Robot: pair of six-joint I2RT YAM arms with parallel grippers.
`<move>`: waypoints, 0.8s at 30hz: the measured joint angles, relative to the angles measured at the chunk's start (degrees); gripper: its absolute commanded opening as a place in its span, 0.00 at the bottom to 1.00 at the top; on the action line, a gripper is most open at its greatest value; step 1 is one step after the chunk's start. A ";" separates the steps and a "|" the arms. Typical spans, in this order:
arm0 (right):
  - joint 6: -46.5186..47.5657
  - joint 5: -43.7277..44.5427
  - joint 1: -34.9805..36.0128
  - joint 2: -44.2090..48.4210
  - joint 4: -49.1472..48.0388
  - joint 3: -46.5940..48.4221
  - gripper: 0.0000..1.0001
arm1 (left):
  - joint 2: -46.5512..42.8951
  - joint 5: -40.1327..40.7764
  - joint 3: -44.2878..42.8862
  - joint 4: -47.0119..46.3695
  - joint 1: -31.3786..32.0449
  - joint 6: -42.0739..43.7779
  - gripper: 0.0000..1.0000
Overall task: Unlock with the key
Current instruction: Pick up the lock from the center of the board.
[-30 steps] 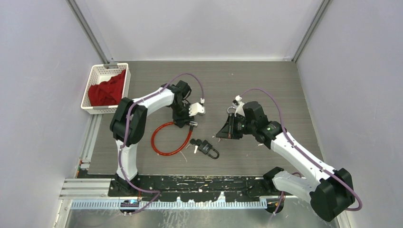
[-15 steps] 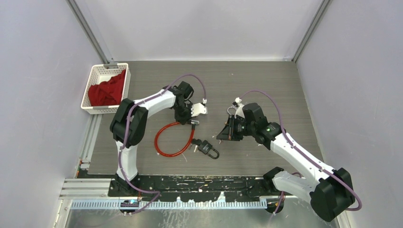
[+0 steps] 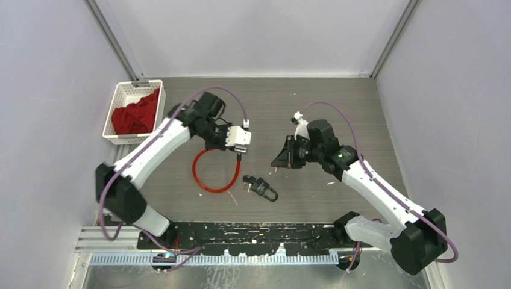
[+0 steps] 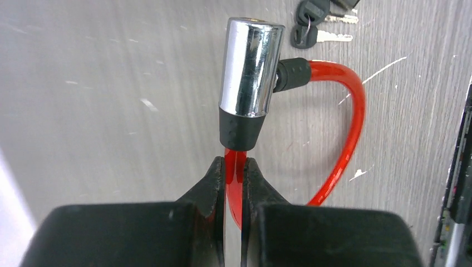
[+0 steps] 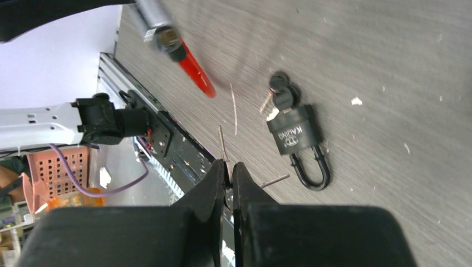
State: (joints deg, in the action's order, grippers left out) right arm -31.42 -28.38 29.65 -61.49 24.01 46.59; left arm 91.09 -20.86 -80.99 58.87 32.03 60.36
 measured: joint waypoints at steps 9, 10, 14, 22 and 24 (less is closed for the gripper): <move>6.25 -0.07 5.46 -0.13 2.32 11.43 0.01 | -28.94 -8.81 7.08 -2.95 -2.75 2.95 0.00; 7.02 0.00 6.40 -0.07 2.89 12.55 0.01 | -31.06 -9.73 9.09 -3.80 -2.75 2.80 0.00; 9.55 0.72 10.43 0.48 5.95 16.28 0.01 | -34.77 -12.24 13.42 -6.19 -2.56 1.53 0.00; 13.38 2.32 16.24 0.37 12.85 24.65 0.01 | -36.87 -13.07 16.79 -12.81 -2.56 -1.51 0.00; 13.90 2.84 16.79 -0.07 14.40 26.32 0.01 | -37.46 -13.11 17.07 -13.35 -2.56 -1.77 0.00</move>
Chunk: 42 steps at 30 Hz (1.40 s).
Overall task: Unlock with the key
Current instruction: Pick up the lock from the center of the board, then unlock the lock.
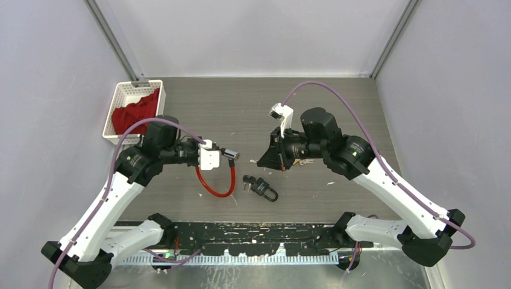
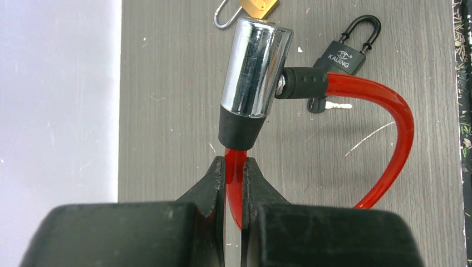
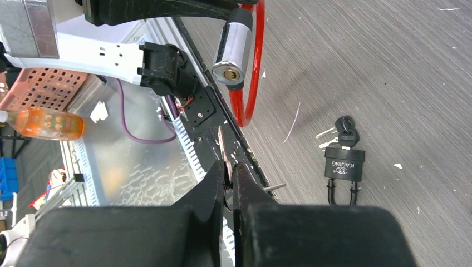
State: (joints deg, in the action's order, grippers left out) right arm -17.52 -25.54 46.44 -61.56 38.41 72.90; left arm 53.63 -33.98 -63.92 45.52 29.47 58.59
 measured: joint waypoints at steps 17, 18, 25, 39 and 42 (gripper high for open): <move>2.38 1.66 2.51 -7.93 4.90 6.38 0.01 | -0.96 -0.72 1.62 -1.62 0.00 0.15 0.00; 2.38 1.64 2.60 -8.15 4.94 6.80 0.01 | -1.07 -0.74 1.77 -1.62 0.00 0.20 0.00; 2.40 1.46 3.08 -8.61 5.01 8.96 0.01 | -1.18 -0.79 2.47 -1.57 0.02 0.44 0.00; 2.43 1.49 3.87 -11.26 5.05 9.29 0.01 | -1.49 -0.81 2.47 -1.60 0.02 0.55 0.00; 2.43 1.51 3.89 -11.26 5.05 9.29 0.01 | -1.57 -0.81 2.47 -1.60 0.02 0.57 0.00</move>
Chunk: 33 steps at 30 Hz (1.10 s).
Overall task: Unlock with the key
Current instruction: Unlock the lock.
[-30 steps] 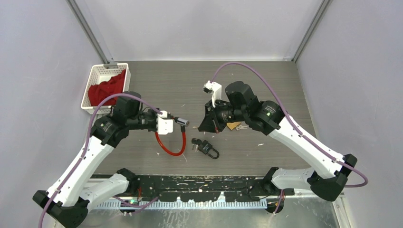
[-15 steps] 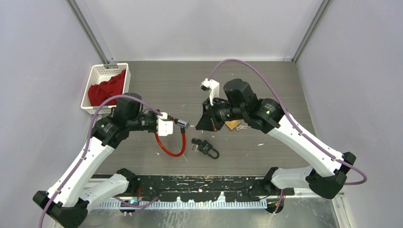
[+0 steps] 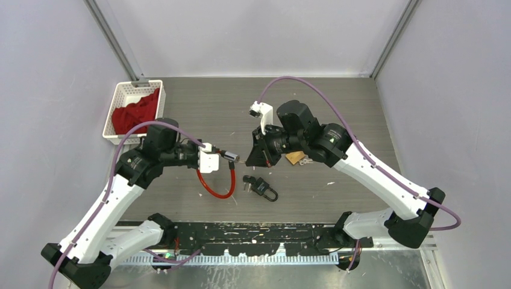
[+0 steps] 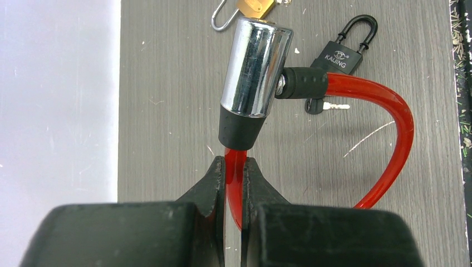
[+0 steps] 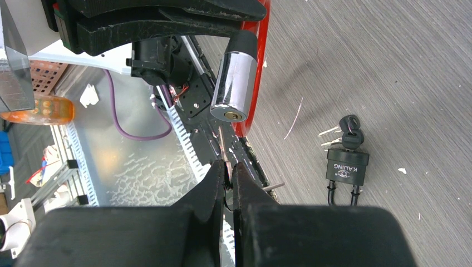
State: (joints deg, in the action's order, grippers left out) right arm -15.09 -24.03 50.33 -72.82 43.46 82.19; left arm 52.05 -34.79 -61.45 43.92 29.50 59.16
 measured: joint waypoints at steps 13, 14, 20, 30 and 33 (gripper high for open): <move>-0.04 0.98 0.09 0.00 -0.09 0.00 0.01 | -0.22 -0.44 0.00 0.00 0.00 0.02 0.00; -0.04 1.03 0.09 0.00 -0.09 0.00 0.01 | -0.22 -0.44 0.00 0.00 0.00 0.04 0.00; -0.09 1.14 0.09 0.00 -0.15 0.00 0.01 | -0.24 -0.50 0.00 0.02 0.00 0.04 0.00; -0.48 1.95 0.13 -0.59 -0.22 0.00 0.01 | -0.57 -0.94 0.00 0.07 0.00 0.04 0.00; -0.72 1.97 0.20 -0.61 -0.24 0.00 0.01 | -0.57 -0.94 0.00 0.09 0.00 0.04 0.00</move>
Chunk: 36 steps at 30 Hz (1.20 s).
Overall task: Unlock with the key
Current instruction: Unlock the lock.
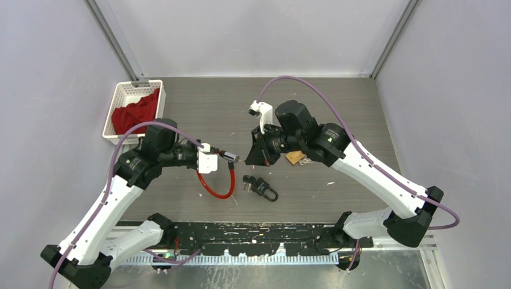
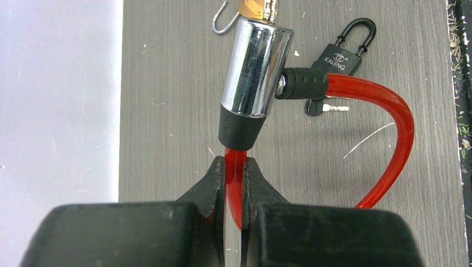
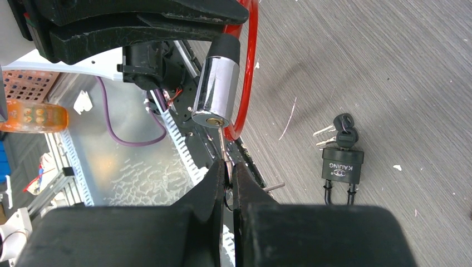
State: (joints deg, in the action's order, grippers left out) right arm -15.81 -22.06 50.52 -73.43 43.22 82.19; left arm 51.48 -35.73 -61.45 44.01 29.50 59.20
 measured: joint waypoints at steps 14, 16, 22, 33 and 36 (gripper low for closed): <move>-0.85 0.42 0.37 0.02 -1.07 -0.09 0.01 | 0.04 1.53 0.00 0.04 0.13 -0.13 0.00; -0.83 0.63 0.37 0.07 -1.18 -0.24 0.01 | 0.04 2.25 0.00 0.02 0.17 -0.28 0.00; -0.85 1.27 0.37 0.11 -1.20 -0.68 0.01 | 0.15 3.61 0.00 0.02 0.17 -0.52 0.00; -0.85 1.29 0.37 0.09 -1.64 -0.68 0.01 | 0.15 3.63 0.00 0.02 0.17 -0.50 0.00; -0.85 1.29 0.37 0.09 -1.68 -0.68 0.01 | 0.15 3.61 0.00 0.02 0.17 -0.48 0.00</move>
State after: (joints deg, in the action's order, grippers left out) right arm -16.67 -20.78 50.89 -73.34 41.54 81.52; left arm 51.64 -32.12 -61.45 44.03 29.67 58.72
